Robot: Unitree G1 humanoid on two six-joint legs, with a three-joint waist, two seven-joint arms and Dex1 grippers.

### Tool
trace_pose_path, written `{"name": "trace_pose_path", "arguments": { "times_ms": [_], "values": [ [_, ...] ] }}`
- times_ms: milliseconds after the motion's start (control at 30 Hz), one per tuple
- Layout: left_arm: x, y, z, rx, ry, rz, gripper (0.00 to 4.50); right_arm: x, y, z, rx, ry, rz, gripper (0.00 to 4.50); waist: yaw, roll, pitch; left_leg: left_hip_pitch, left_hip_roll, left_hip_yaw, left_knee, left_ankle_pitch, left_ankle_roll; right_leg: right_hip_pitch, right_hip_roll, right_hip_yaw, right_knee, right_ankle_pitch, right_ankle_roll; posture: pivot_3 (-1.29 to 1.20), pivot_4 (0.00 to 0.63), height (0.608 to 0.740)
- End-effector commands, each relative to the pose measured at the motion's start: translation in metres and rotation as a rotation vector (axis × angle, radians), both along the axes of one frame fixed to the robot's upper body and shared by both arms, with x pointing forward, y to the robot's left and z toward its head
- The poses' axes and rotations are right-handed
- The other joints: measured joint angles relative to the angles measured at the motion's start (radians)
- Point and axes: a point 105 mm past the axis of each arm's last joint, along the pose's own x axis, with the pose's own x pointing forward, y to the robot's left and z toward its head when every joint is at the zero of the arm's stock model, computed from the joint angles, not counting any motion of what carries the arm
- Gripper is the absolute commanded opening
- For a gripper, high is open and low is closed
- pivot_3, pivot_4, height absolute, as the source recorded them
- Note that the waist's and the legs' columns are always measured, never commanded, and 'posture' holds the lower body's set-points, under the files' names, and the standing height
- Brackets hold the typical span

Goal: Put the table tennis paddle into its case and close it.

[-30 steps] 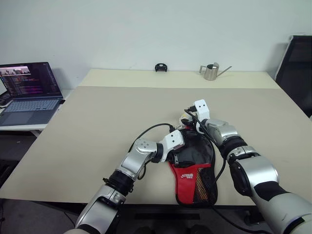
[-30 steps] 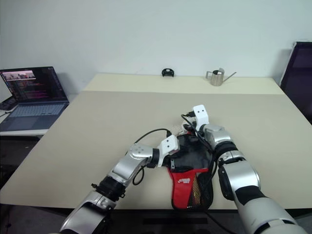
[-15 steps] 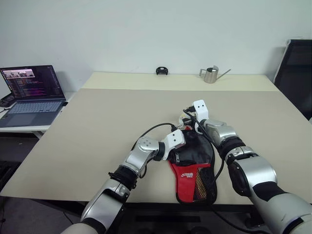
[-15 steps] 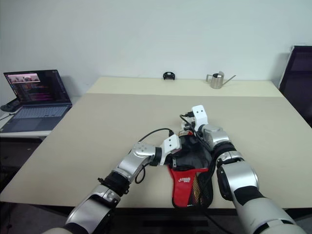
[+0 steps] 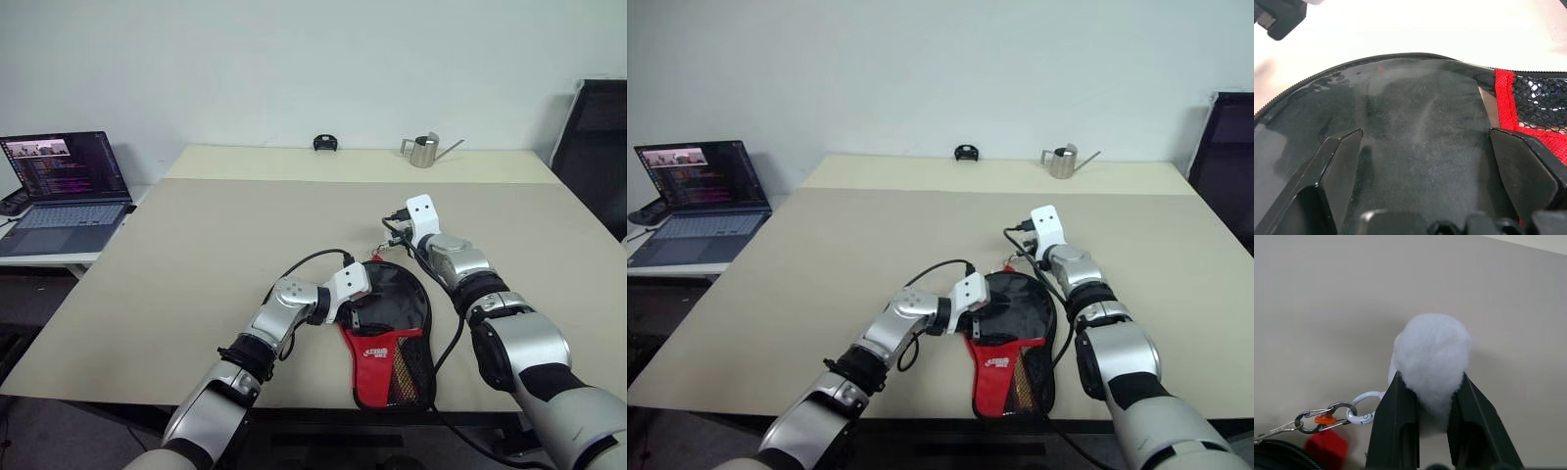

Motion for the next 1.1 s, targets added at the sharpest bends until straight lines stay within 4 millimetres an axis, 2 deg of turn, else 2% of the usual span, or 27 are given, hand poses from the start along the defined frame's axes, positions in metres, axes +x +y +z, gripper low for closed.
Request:
{"name": "trace_pose_path", "arguments": {
  "times_ms": [33, 233, 333, 400, 600, 800, 867, 1000, 1100],
  "values": [
    [-0.024, 0.022, -0.067, 0.175, 0.204, 0.010, 4.50, 0.003, -0.018, 0.024, -0.061, -0.093, -0.021, 0.33, 0.000, 0.000, 0.000, 0.000, 0.000, 0.000, 0.000, 0.000, 0.000, 0.000, 0.000, 0.000, 0.000, 0.000, 0.000, 0.00, 0.150, 0.740],
    [-0.024, 0.020, -0.067, 0.175, 0.209, 0.006, 4.50, -0.011, -0.044, 0.016, -0.117, -0.055, -0.008, 0.33, 0.002, 0.000, -0.001, -0.001, 0.000, -0.001, 0.000, 0.000, 0.000, 0.000, 0.000, -0.001, -0.001, 0.000, 0.000, 0.00, 0.150, 0.740],
    [-0.022, 0.017, -0.065, 0.172, 0.209, 0.002, 4.50, -0.034, -0.073, 0.009, -0.160, -0.011, -0.017, 0.33, 0.013, 0.001, -0.002, -0.002, 0.000, -0.002, 0.000, 0.000, 0.000, 0.000, 0.000, -0.002, -0.002, 0.000, 0.000, 0.00, 0.150, 0.740],
    [-0.021, 0.016, -0.064, 0.172, 0.211, -0.001, 4.50, -0.048, -0.083, 0.008, -0.174, 0.012, -0.019, 0.33, 0.015, 0.002, -0.002, -0.003, 0.000, -0.002, 0.000, 0.000, 0.000, 0.000, 0.000, -0.002, -0.003, 0.000, 0.000, 0.00, 0.150, 0.740],
    [-0.019, 0.017, -0.063, 0.178, 0.214, -0.011, 4.50, -0.097, -0.098, 0.002, -0.185, 0.106, 0.012, 0.32, 0.022, 0.004, -0.004, -0.002, 0.000, -0.002, 0.000, 0.000, 0.001, 0.000, 0.001, -0.002, -0.003, -0.001, 0.000, 0.00, 0.150, 0.740],
    [-0.019, 0.016, -0.063, 0.187, 0.218, -0.022, 4.50, -0.148, -0.091, -0.004, -0.160, 0.231, 0.110, 0.32, 0.028, 0.003, -0.005, -0.003, 0.000, -0.004, -0.001, -0.001, 0.001, 0.001, 0.001, -0.004, -0.005, -0.001, 0.001, 0.00, 0.150, 0.740],
    [-0.019, 0.016, -0.063, 0.188, 0.218, -0.025, 4.50, -0.158, -0.089, -0.005, -0.159, 0.253, 0.126, 0.31, 0.027, 0.002, -0.005, -0.003, 0.000, -0.004, -0.001, -0.001, 0.001, 0.001, 0.001, -0.004, -0.006, -0.001, 0.001, 0.00, 0.150, 0.740],
    [-0.019, 0.014, -0.063, 0.190, 0.219, -0.032, 4.50, -0.195, -0.079, -0.016, -0.148, 0.359, 0.214, 0.31, 0.031, 0.001, -0.006, -0.004, 0.000, -0.005, -0.001, -0.001, 0.001, 0.002, 0.001, -0.005, -0.007, -0.001, 0.001, 0.00, 0.150, 0.740],
    [-0.020, 0.013, -0.064, 0.192, 0.219, -0.035, 4.50, -0.210, -0.081, -0.021, -0.152, 0.399, 0.221, 0.31, 0.030, 0.000, -0.006, -0.004, 0.000, -0.005, -0.001, -0.001, 0.002, 0.002, 0.001, -0.005, -0.007, -0.002, 0.001, 0.00, 0.150, 0.740]
  ]
}}
